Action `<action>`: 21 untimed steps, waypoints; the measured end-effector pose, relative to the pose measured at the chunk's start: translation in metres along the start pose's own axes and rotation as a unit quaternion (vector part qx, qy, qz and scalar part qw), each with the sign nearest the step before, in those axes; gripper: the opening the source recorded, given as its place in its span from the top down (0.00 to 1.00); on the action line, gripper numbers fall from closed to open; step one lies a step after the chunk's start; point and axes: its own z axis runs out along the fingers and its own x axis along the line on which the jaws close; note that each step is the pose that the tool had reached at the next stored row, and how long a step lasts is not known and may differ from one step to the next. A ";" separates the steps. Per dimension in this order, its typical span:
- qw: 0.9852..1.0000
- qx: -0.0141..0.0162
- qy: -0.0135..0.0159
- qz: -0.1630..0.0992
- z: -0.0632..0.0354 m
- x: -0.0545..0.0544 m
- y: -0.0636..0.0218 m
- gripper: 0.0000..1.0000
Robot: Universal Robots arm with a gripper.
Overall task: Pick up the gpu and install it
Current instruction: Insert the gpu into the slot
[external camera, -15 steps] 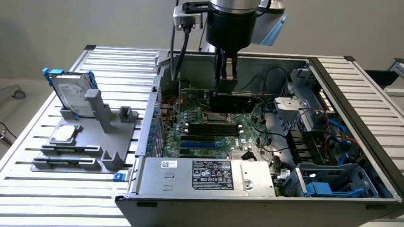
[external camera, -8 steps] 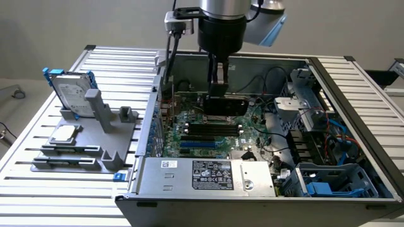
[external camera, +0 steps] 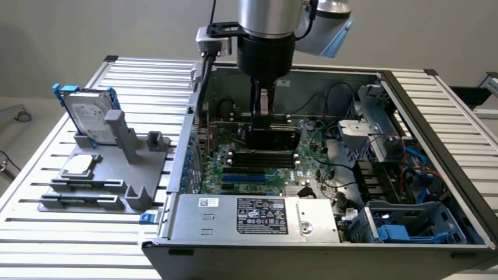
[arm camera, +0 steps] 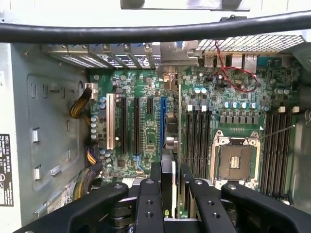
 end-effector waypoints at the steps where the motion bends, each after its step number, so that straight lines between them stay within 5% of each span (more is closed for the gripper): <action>1: 1.000 0.000 0.000 0.000 0.0018 0.000 0.0006 0.73; 12: 1.000 0.000 0.000 0.000 0.0202 0.008 0.0044 0.73; 21: 1.000 0.000 0.000 0.000 0.0252 0.009 0.0068 0.73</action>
